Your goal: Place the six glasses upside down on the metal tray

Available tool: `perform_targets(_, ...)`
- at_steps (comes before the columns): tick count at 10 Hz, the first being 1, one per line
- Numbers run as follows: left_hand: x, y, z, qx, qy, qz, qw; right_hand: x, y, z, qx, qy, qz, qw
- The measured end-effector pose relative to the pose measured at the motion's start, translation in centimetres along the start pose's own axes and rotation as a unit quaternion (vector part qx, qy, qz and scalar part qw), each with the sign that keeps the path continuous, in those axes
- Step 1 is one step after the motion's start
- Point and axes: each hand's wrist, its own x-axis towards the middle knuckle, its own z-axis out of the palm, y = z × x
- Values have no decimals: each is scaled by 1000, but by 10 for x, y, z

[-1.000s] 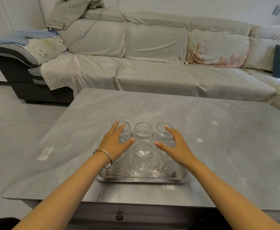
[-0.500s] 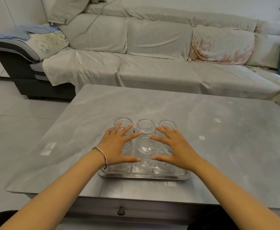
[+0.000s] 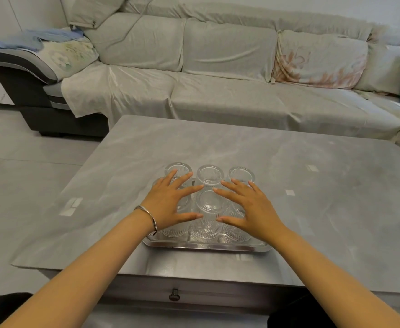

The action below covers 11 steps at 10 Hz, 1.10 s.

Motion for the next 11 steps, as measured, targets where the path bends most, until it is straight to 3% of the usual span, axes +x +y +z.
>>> perform_targets(1, -3, 0, -2, -40, 8, -1, 999, 0, 0, -2, 9, -3, -2, 1000)
perform_targets(2, -3, -3, -9, -117, 42, -11, 992, 3, 2, -8, 123, 10, 27, 992)
perform_targets(3, 8, -9, -16, -185, 65, -45, 980, 17, 7, -18, 252, 37, 92, 962)
perform_targets(4, 25, -15, -18, -212, 40, -92, 972, 39, 16, -22, 240, 20, 123, 963)
perform_targets(6, 40, -13, -4, -205, 15, -104, 973, 56, 20, -10, 158, -46, 132, 978)
perform_targets(11, 41, -13, -6, -186, 14, -105, 977, 54, 16, -12, 156, -21, 118, 980)
